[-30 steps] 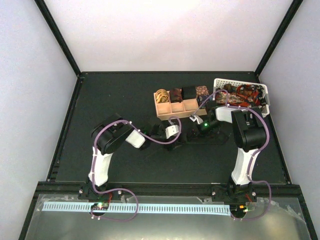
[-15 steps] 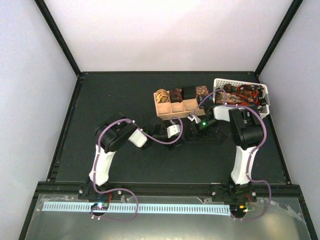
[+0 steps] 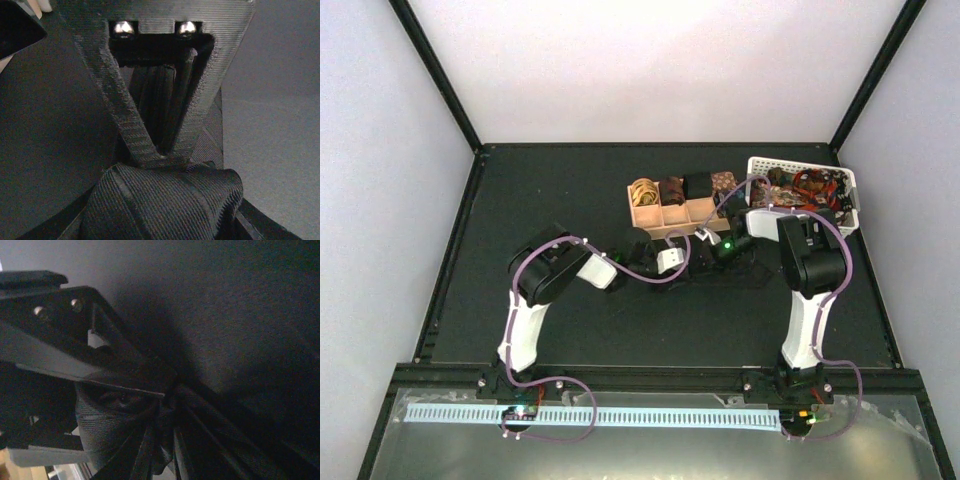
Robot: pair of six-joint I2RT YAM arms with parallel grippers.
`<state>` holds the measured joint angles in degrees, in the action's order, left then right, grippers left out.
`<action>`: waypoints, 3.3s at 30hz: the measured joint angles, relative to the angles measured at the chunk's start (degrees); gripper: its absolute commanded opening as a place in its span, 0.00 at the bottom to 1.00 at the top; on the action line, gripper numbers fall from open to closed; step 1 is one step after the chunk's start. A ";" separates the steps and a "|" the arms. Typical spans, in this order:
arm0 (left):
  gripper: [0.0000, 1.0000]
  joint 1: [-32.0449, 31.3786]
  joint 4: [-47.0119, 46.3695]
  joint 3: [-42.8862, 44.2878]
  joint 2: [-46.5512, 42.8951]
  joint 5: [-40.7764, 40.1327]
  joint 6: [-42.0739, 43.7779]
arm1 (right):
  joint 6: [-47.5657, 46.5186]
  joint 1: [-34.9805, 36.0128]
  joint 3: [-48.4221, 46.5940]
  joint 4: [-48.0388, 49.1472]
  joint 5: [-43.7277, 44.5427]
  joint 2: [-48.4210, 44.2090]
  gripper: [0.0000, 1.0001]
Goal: Roll the ties
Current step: Roll the tie at the center of the board.
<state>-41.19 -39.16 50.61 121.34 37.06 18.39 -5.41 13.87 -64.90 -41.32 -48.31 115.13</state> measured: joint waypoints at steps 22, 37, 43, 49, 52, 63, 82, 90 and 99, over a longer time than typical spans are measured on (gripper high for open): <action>0.49 -0.15 10.01 3.28 -1.81 -2.82 2.47 | 1.73 0.31 -0.94 -1.70 0.63 -5.62 0.37; 0.77 -0.15 10.23 3.56 -1.95 -3.78 2.08 | 1.01 0.22 -0.72 -1.79 4.61 -4.79 0.01; 0.83 -0.15 8.61 1.03 -3.28 -3.52 0.46 | -0.07 -0.79 0.42 -1.29 7.74 -4.79 0.01; 0.85 -0.13 4.46 -1.31 -3.54 -3.17 -2.43 | -0.50 -0.81 1.66 0.00 9.94 -5.33 0.01; 0.85 -0.13 1.88 -1.86 -3.17 -3.08 -4.24 | -0.48 -0.76 2.23 0.66 10.43 -5.86 0.01; 0.76 -0.70 -9.46 0.57 3.37 -1.18 -8.68 | -0.46 -0.76 2.27 0.92 10.56 -5.79 0.01; 0.45 -1.64 9.35 2.23 -3.52 -7.13 -3.04 | 1.95 2.36 0.55 2.43 6.97 -3.58 0.20; 0.45 -1.60 16.90 1.66 -6.93 -10.97 2.51 | 0.17 2.05 -2.91 -0.28 6.45 -3.19 0.45; 0.45 -1.66 19.34 2.86 -6.93 -11.21 4.15 | 0.61 2.82 -1.27 -1.29 0.59 -8.26 0.44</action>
<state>-42.85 -19.81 53.47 114.41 25.85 22.55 -4.80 16.69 -66.17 -42.61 -47.72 106.87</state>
